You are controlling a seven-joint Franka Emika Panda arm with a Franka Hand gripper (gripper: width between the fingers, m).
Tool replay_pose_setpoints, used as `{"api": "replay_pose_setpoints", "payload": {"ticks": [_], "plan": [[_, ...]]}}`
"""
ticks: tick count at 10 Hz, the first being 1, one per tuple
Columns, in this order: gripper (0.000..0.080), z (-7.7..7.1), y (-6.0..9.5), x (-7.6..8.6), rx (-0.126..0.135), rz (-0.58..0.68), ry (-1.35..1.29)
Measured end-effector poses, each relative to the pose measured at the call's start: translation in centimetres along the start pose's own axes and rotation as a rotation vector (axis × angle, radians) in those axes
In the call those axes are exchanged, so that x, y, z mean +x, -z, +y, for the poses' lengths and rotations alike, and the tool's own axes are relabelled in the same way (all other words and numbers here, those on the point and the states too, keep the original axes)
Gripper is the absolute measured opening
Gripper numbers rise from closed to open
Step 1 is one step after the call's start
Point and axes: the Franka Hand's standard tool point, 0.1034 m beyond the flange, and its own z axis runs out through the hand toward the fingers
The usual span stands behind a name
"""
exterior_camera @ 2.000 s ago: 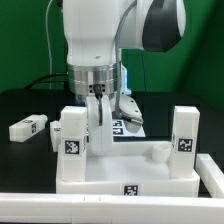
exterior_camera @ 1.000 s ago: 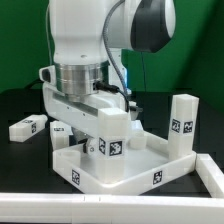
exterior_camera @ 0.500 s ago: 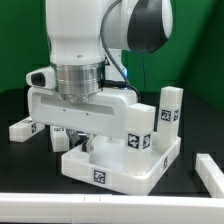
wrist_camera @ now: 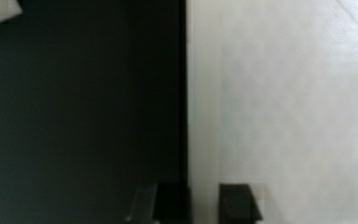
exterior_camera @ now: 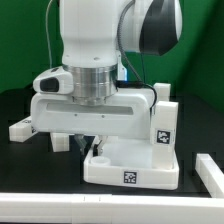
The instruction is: Assemble desk
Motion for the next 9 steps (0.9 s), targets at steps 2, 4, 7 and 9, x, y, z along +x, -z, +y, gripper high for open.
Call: {"api": "replay_pose_setpoints", "payload": {"ticks": [2,4,7,9], "plan": [[0.0063,0.4,0.0,0.0,-0.006,-0.002,0.127],[0.0063,0.5,0.0,0.0,-0.01,-0.004,0.229],[0.0063,-1.7,0.1,1.5,-0.038,0.004,0.465],[0.0063,-2.2,0.4,2.1,-0.046,0.007,0.578]]}}
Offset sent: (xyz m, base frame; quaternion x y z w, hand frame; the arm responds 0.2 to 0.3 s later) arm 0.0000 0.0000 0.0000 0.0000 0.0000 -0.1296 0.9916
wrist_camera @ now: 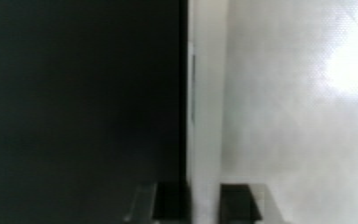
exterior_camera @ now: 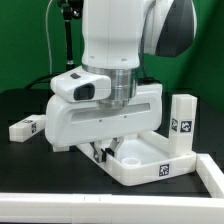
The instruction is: Assemble desk
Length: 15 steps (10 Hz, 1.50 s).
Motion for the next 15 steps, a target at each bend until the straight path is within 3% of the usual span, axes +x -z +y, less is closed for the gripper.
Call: {"api": "replay_pose_setpoints", "payload": {"ticks": [3,8,12,15], "plan": [[0.0063,0.2,0.0,0.0,-0.011,0.004,0.137],[0.0064,-2.1,0.2,2.8,-0.034,0.005,0.464],[0.0063,-1.4,0.2,2.6,-0.058,-0.016,0.693],[0.0063,-3.2,0.4,4.7,-0.089,-0.03,0.921]]}}
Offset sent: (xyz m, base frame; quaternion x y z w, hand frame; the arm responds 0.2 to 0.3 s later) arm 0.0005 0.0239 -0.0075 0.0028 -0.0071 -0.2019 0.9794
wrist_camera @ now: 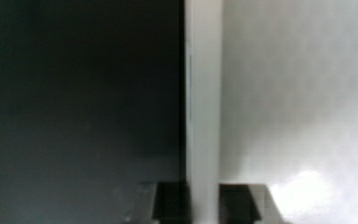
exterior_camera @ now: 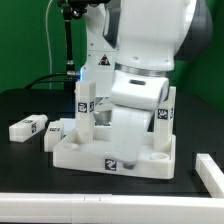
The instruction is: Assemble desk
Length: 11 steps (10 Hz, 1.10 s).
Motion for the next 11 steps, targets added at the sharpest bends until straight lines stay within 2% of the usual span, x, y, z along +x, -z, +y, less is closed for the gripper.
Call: {"api": "replay_pose_setpoints", "payload": {"ticks": [2,6,7,8,9,11], "plan": [[0.0062,0.7,0.1,0.9,-0.001,-0.014,0.123],[0.0062,0.8,0.0,0.8,0.002,-0.015,0.103],[0.0062,1.3,0.3,1.2,0.004,-0.016,0.098],[0.0062,2.7,0.6,2.0,0.007,-0.018,0.103],[0.0062,3.9,0.5,2.5,0.002,-0.018,0.106],[0.0062,5.4,0.2,3.5,0.005,-0.022,0.114]]}}
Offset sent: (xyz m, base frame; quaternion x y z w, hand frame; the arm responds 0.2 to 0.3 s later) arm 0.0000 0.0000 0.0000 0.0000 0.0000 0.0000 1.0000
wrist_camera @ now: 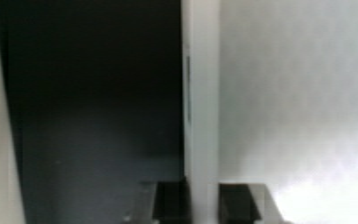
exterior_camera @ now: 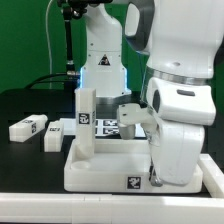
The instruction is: Assemble desk
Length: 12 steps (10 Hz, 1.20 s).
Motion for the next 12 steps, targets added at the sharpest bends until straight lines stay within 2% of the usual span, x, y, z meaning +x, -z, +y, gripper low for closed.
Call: {"api": "replay_pose_setpoints", "payload": {"ticks": [5,9,10,11,12], "plan": [[0.0062,3.3,0.5,0.7,-0.023,-0.003,0.002],[0.0062,3.3,0.7,0.6,-0.016,-0.031,0.001],[0.0135,2.9,1.0,0.6,0.006,-0.037,0.001],[0.0319,2.4,1.2,0.5,0.03,-0.044,0.0],[0.0461,1.9,1.4,0.3,0.057,-0.051,-0.003]]}}
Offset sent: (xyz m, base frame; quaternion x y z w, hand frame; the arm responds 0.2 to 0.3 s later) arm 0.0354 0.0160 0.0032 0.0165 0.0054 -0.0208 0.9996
